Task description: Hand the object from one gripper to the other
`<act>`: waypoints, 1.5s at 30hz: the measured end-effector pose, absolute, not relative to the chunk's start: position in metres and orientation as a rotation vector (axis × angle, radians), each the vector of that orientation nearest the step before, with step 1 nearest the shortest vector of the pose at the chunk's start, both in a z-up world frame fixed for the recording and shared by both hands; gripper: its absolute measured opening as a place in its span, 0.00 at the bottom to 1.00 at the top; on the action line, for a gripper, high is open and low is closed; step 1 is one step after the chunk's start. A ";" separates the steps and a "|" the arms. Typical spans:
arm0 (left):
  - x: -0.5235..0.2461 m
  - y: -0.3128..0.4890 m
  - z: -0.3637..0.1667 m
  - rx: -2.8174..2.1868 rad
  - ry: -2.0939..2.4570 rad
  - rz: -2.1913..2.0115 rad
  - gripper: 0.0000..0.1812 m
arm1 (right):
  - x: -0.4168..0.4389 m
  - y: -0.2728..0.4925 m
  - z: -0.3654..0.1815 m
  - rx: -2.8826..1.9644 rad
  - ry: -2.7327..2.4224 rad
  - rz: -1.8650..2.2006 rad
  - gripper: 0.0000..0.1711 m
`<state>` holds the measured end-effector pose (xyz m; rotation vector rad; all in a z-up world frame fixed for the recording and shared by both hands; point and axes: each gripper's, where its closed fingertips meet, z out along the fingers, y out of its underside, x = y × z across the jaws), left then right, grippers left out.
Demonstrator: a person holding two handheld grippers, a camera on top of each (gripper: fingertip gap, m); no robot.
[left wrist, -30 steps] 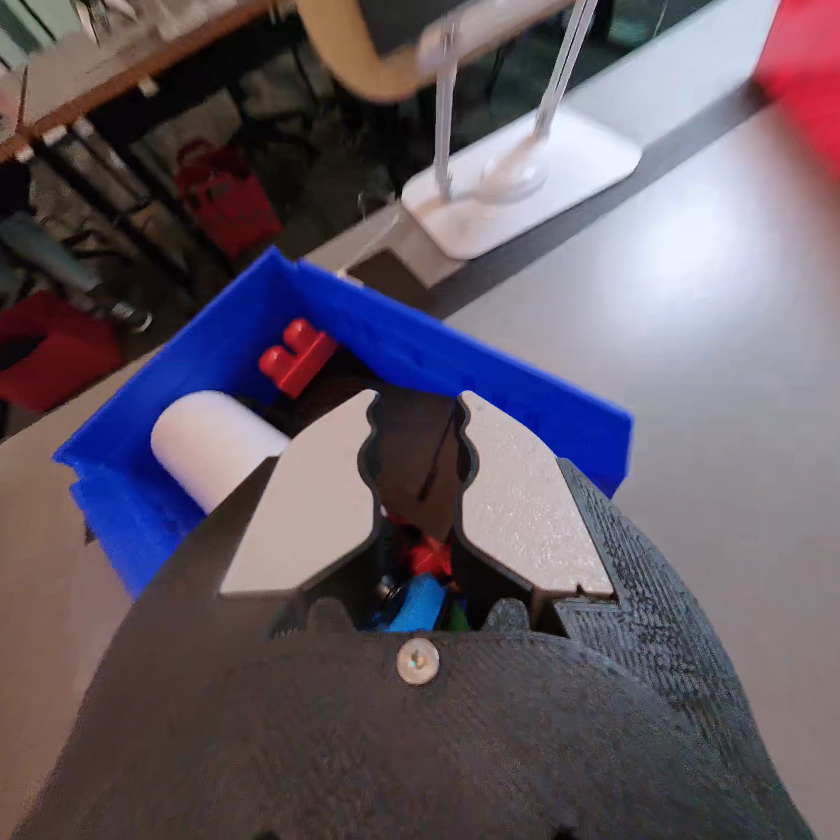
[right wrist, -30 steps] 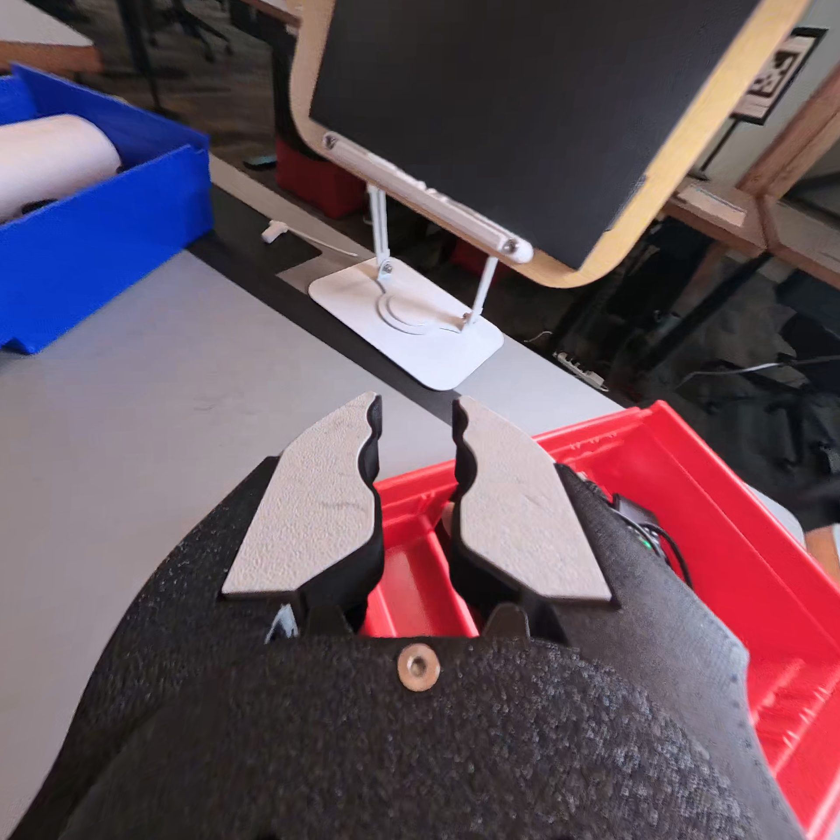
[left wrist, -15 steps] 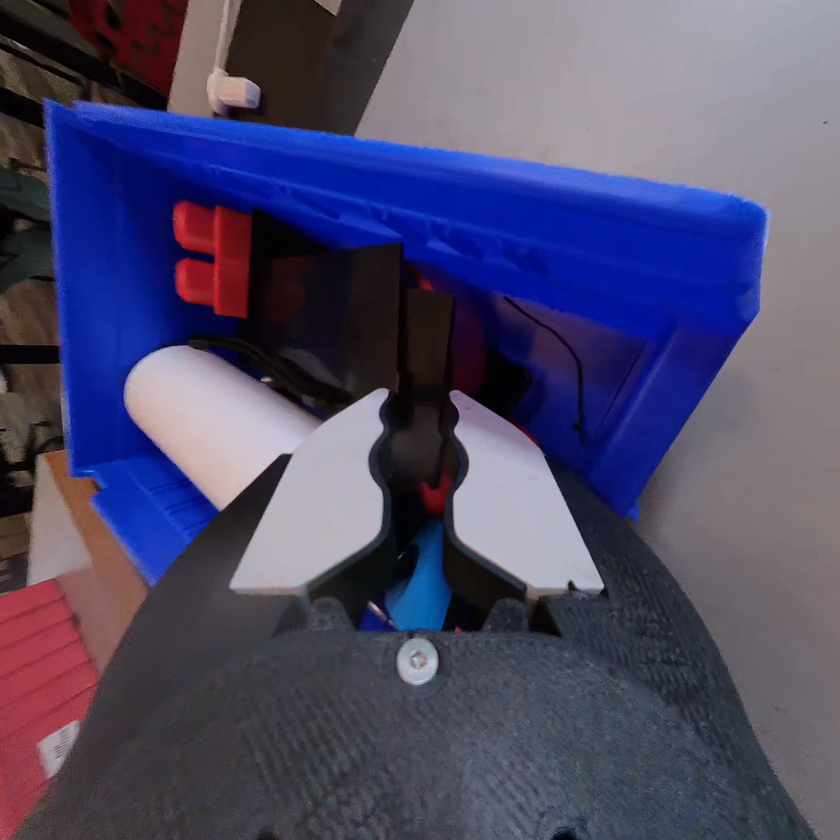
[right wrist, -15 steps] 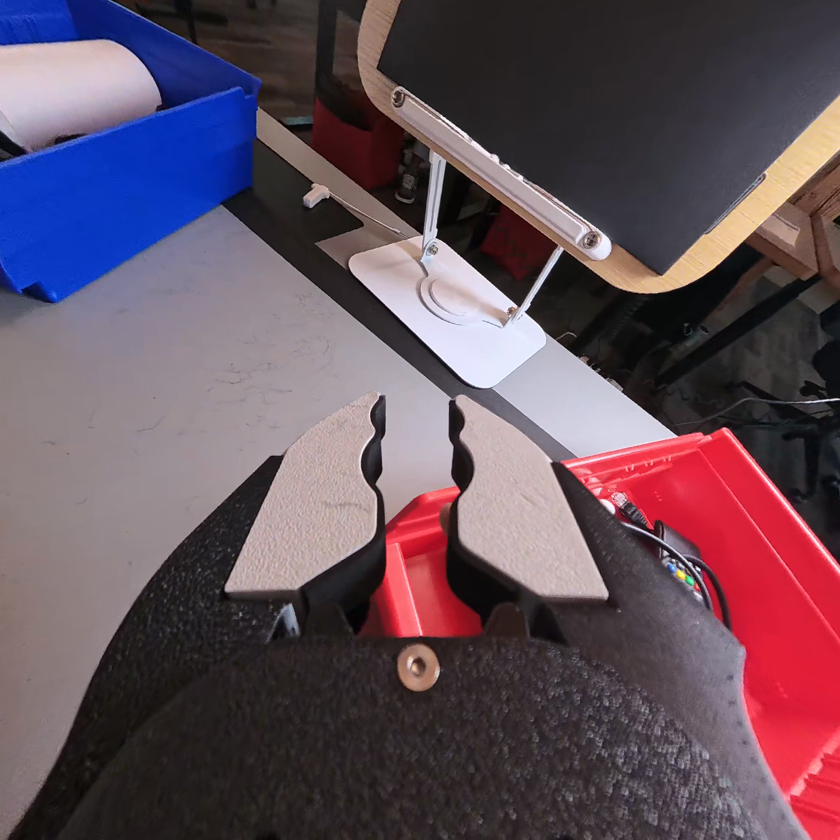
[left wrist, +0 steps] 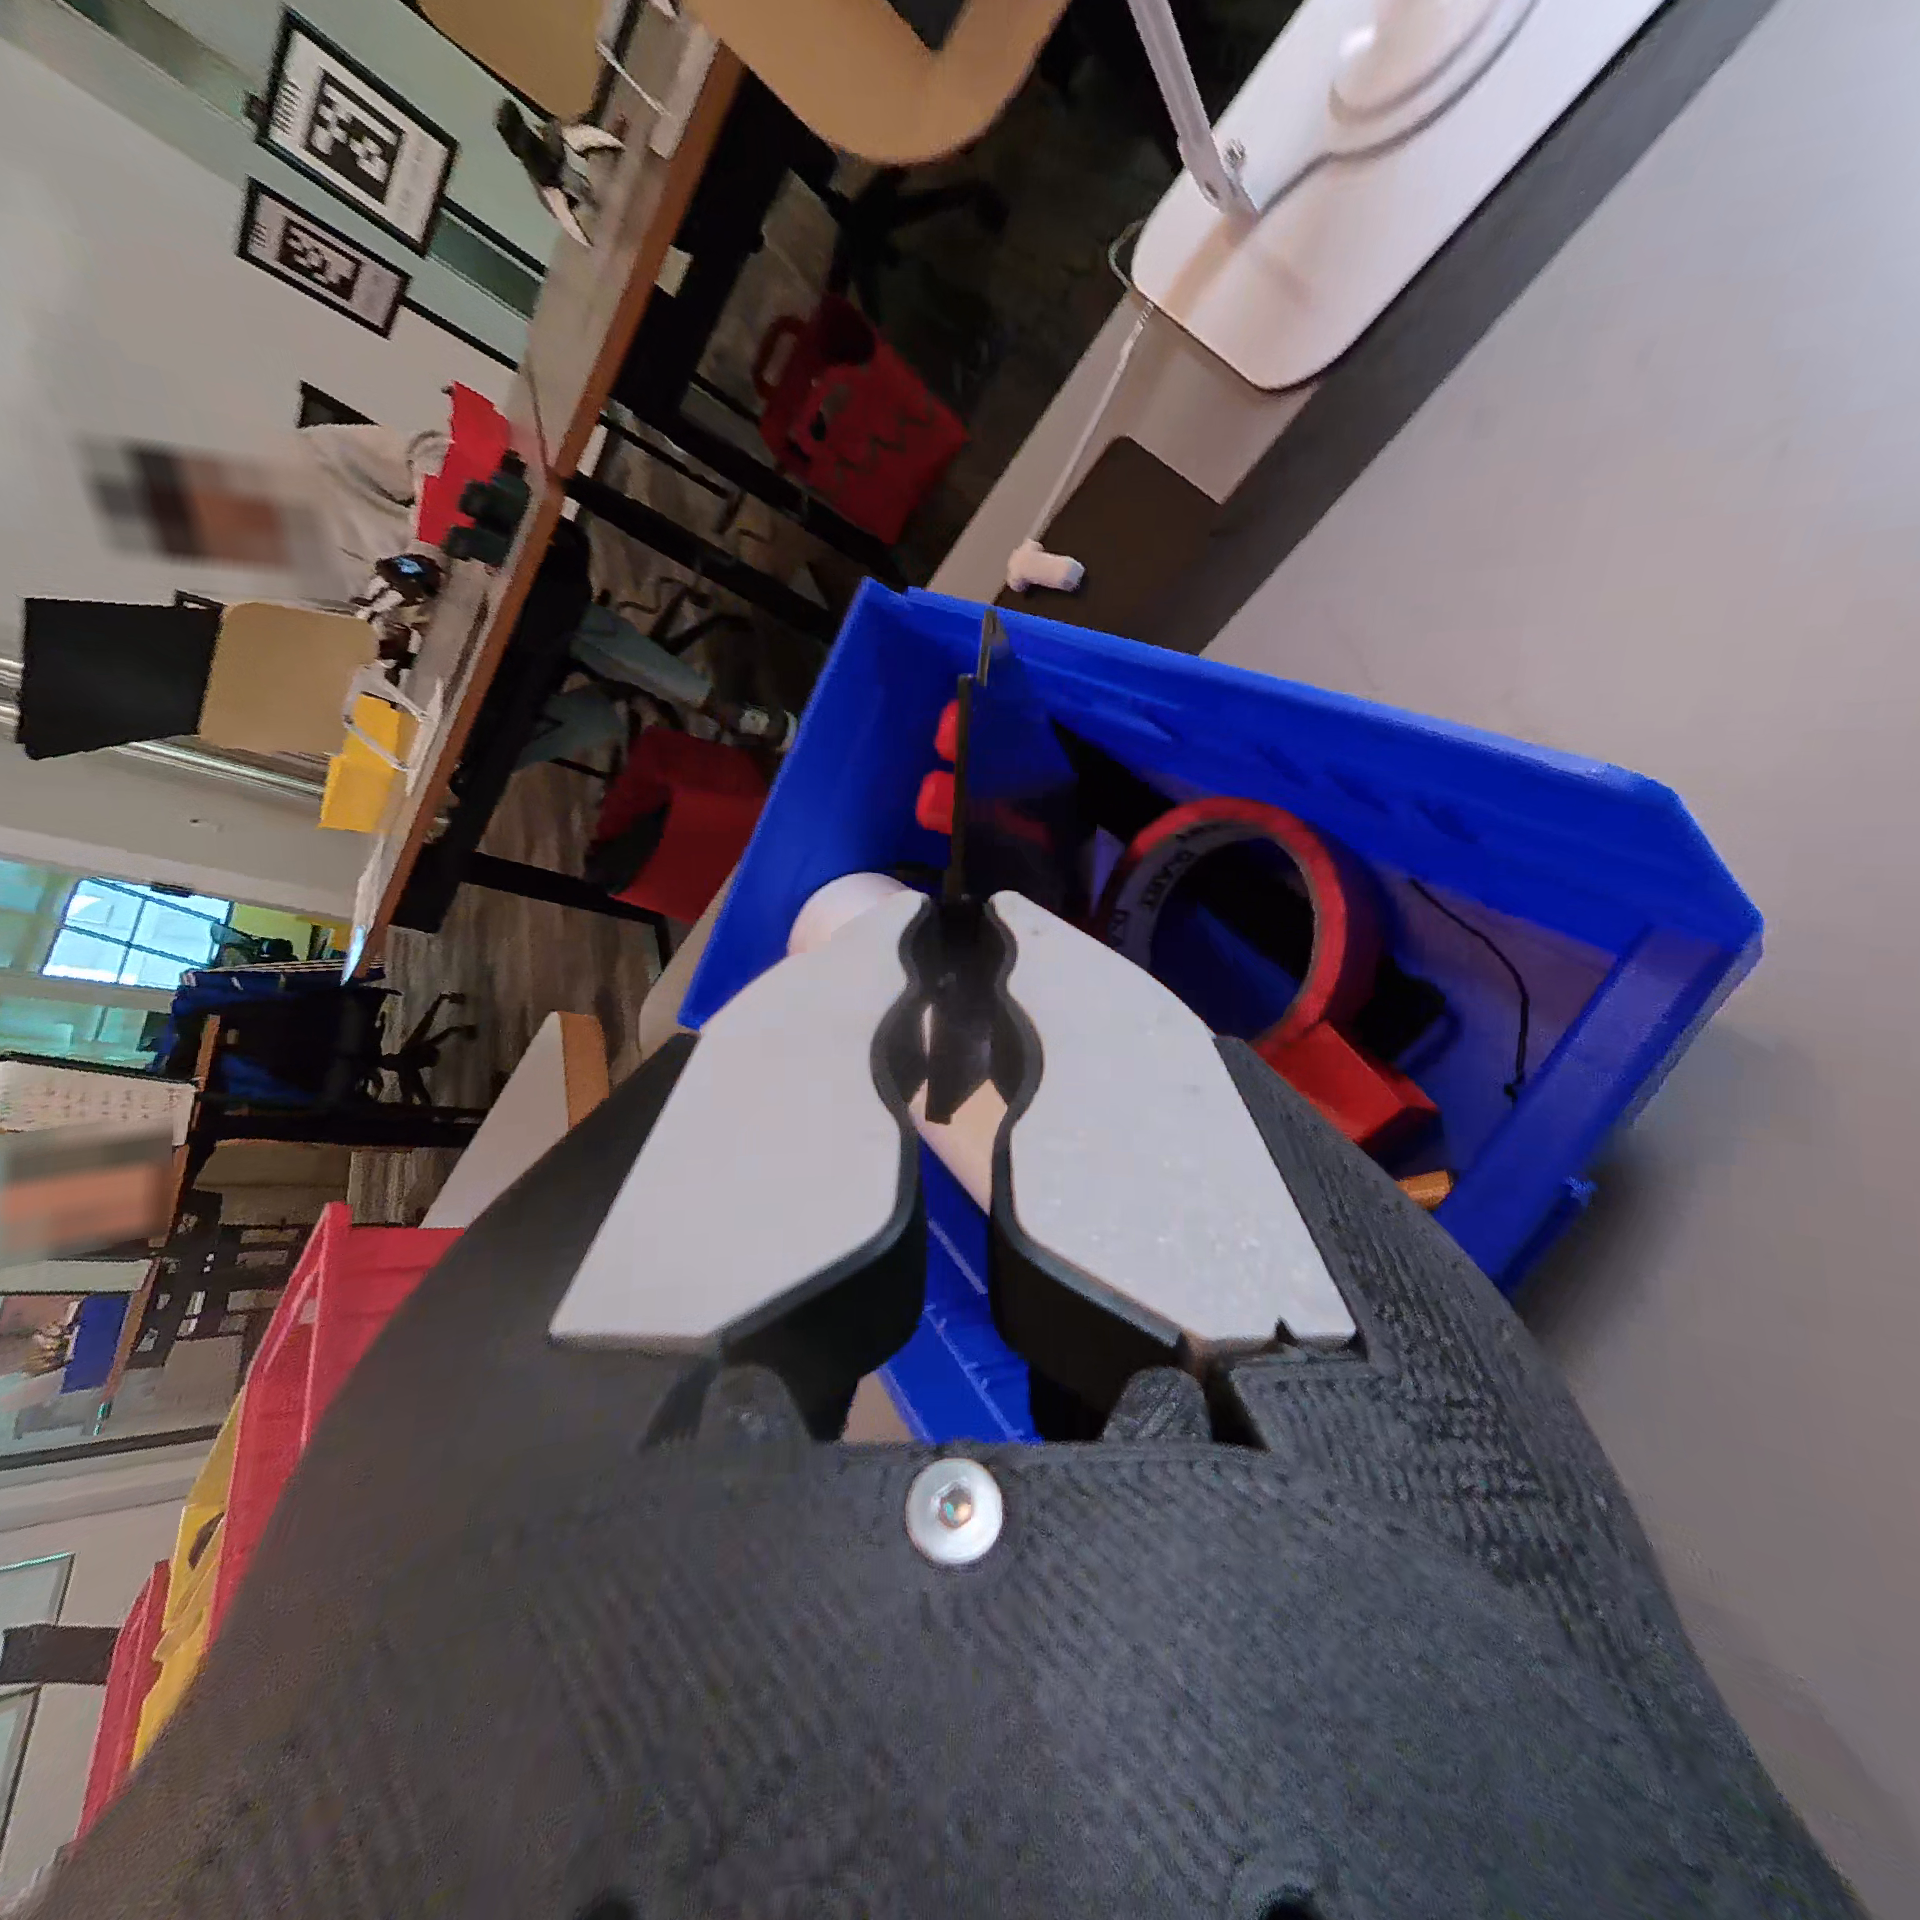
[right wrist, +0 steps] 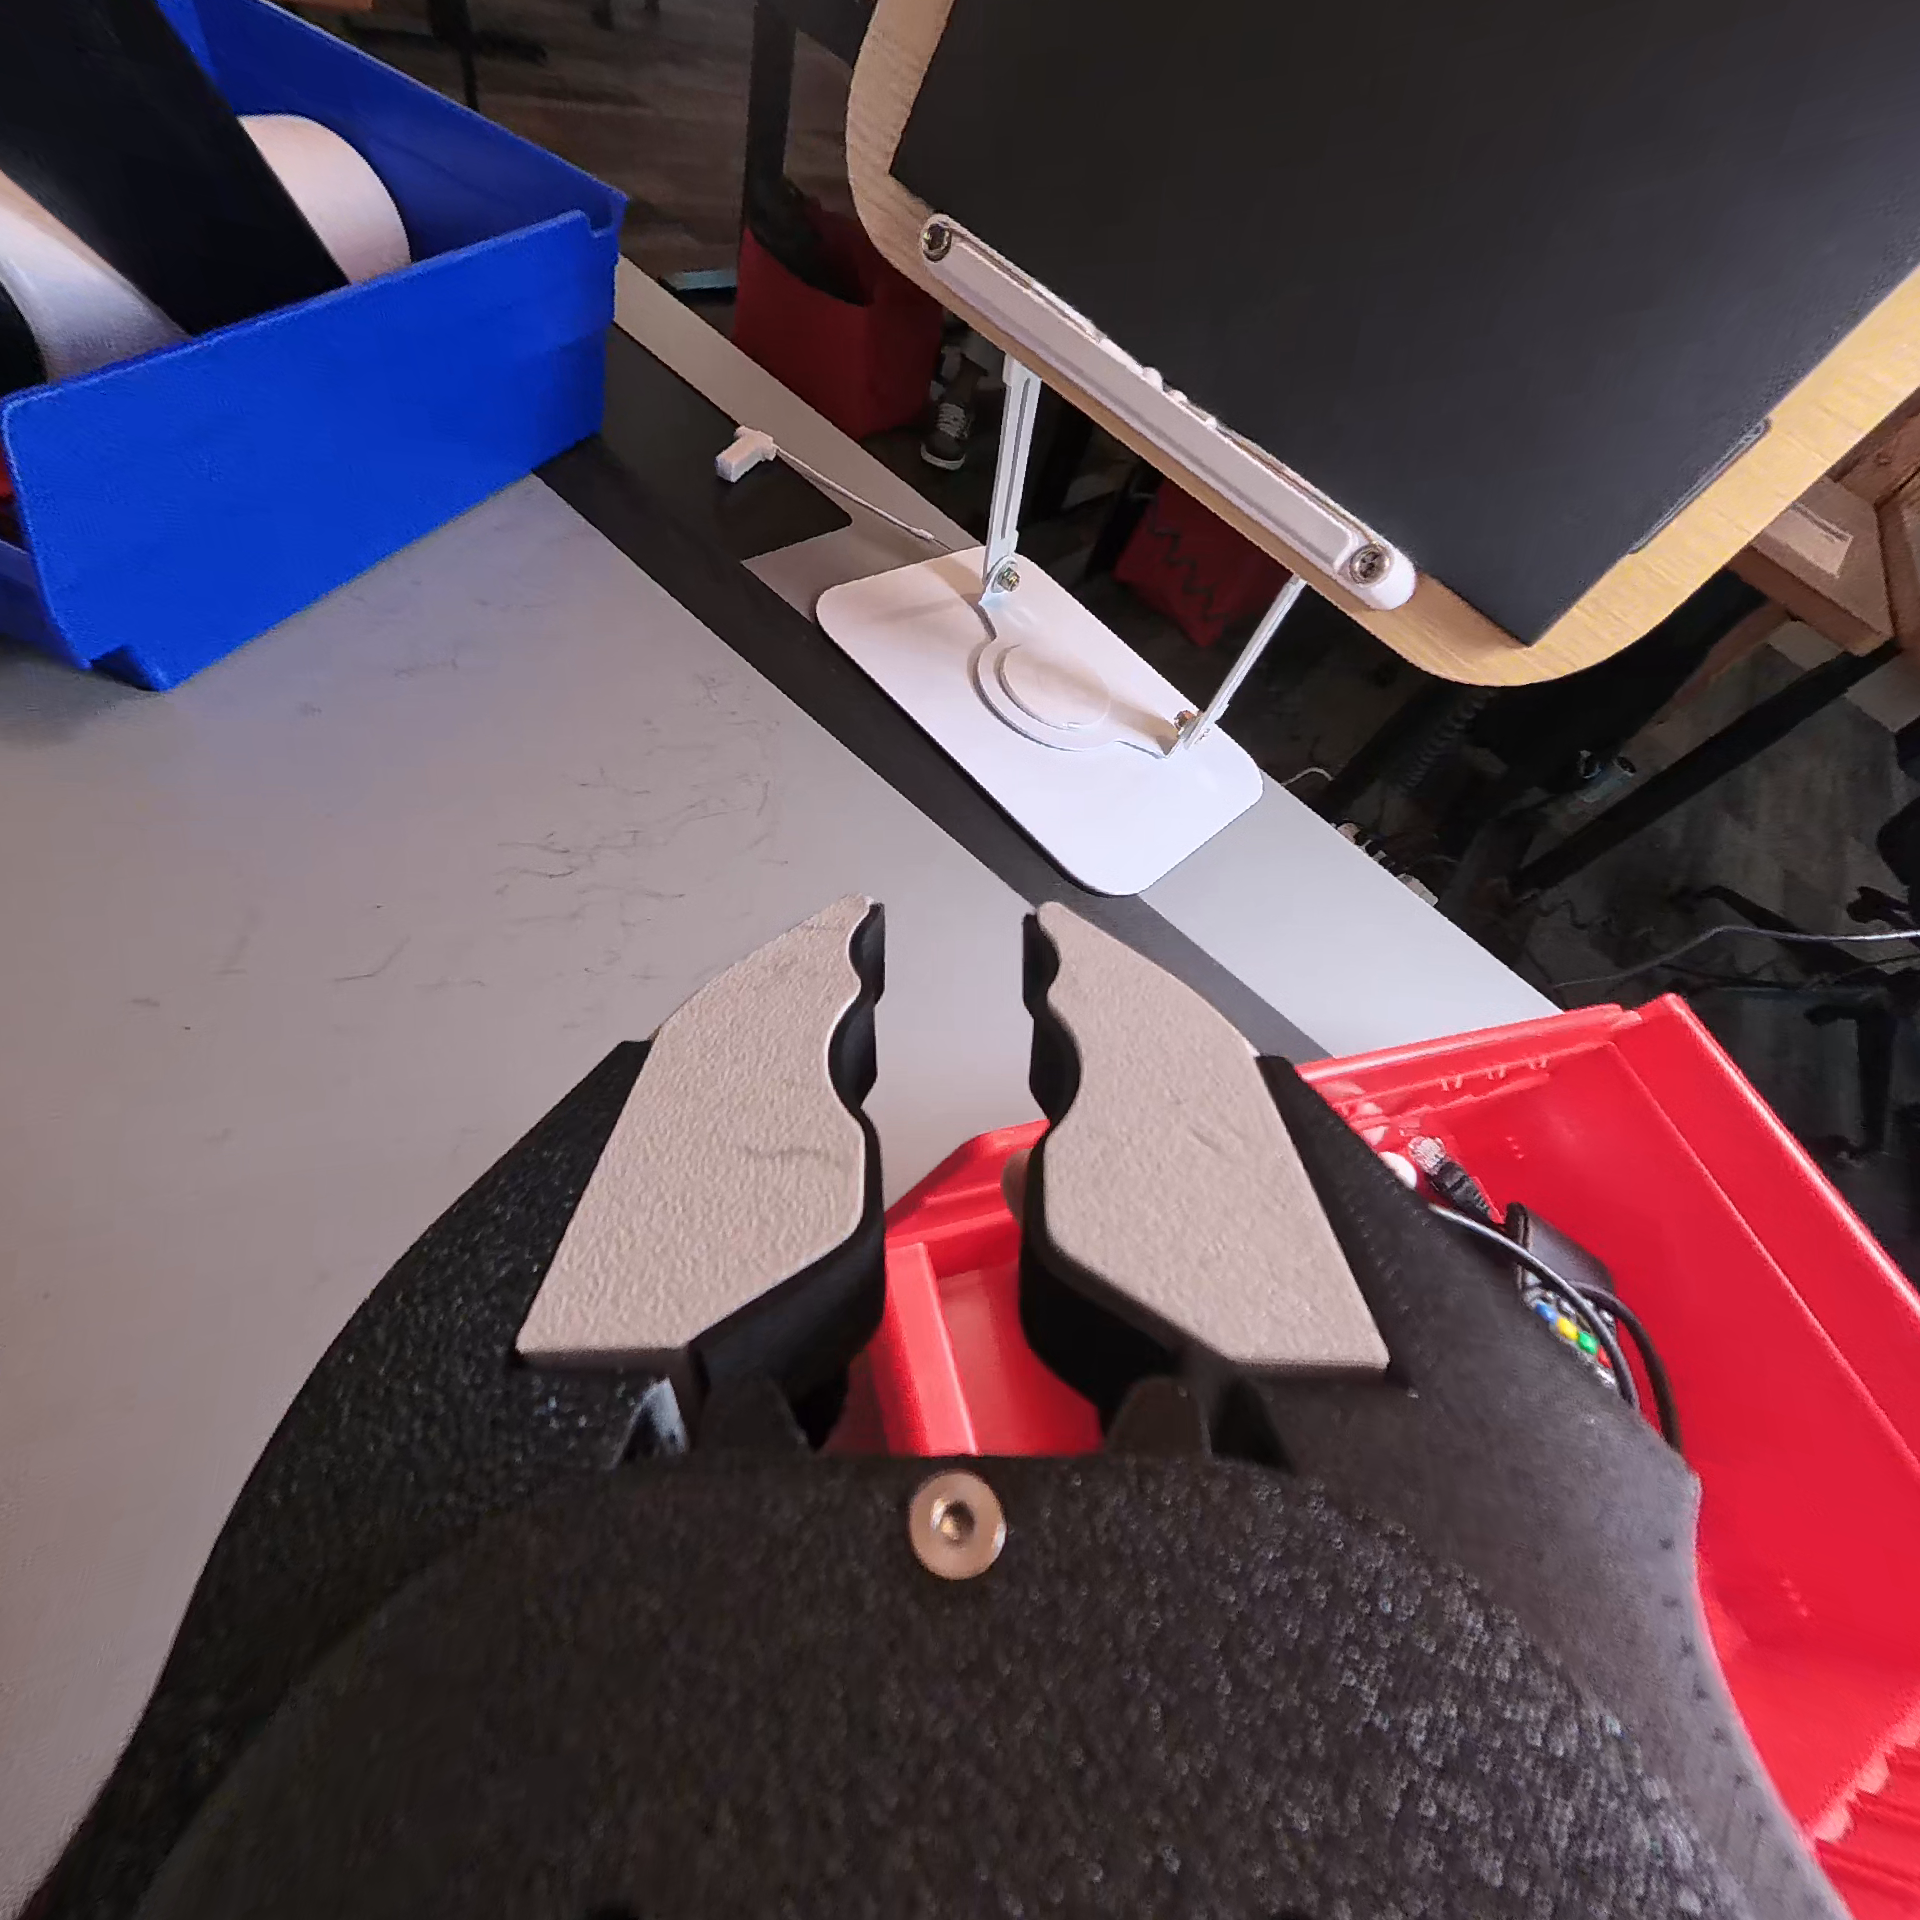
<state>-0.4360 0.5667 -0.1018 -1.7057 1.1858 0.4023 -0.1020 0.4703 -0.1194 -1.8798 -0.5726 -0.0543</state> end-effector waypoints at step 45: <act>-0.442 0.539 -0.023 -1.563 0.810 -0.484 0.01 | -0.203 0.440 -0.116 -1.752 -0.893 0.208 0.14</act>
